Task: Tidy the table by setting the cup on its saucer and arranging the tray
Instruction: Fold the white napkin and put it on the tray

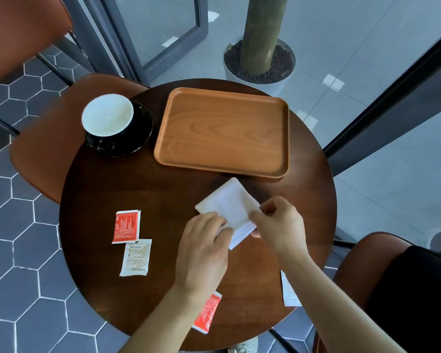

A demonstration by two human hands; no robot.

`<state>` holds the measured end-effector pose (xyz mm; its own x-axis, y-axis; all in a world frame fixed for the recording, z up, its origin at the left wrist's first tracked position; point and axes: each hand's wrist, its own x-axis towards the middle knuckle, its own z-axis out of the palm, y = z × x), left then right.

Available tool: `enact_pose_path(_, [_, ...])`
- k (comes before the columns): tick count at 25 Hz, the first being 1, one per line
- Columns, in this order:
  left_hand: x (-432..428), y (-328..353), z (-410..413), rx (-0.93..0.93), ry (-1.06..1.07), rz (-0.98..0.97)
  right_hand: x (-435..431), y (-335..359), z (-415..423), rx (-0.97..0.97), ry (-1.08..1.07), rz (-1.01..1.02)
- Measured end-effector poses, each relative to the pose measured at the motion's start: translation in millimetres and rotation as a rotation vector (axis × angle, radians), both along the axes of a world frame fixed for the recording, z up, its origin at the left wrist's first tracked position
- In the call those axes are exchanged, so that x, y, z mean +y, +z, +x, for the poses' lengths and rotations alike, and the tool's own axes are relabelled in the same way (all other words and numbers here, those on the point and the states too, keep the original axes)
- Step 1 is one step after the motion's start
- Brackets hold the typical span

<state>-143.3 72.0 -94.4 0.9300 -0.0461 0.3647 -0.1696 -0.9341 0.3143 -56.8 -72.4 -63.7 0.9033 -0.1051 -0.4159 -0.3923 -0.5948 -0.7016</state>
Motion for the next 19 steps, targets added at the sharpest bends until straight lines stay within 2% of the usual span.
enact_pose_path(4, [-0.4,0.6,-11.6,0.088,0.005,-0.114,3.6,-4.5,-15.5,-0.113,0.008,-0.112])
enact_pose_path(6, [-3.7,0.0,-11.2,0.111,-0.016,-0.059,2.4,-4.1,-15.2,-0.164,0.030,-0.145])
enact_pose_path(10, [-7.4,-3.6,-7.2,0.078,-0.010,0.001,-2.4,-2.3,-11.4,-0.114,0.033,-0.131])
enact_pose_path(14, [-1.0,-1.3,-7.3,0.147,-0.043,0.046,-2.3,-7.1,-16.7,-0.142,0.097,-0.175])
enact_pose_path(17, [3.3,1.0,-8.7,0.161,-0.056,0.007,-2.9,-11.8,-20.7,-0.277,0.213,-0.349])
enact_pose_path(19, [4.9,0.1,-5.7,0.117,-0.006,-0.053,-6.7,-17.1,-22.5,-0.474,0.407,-0.430])
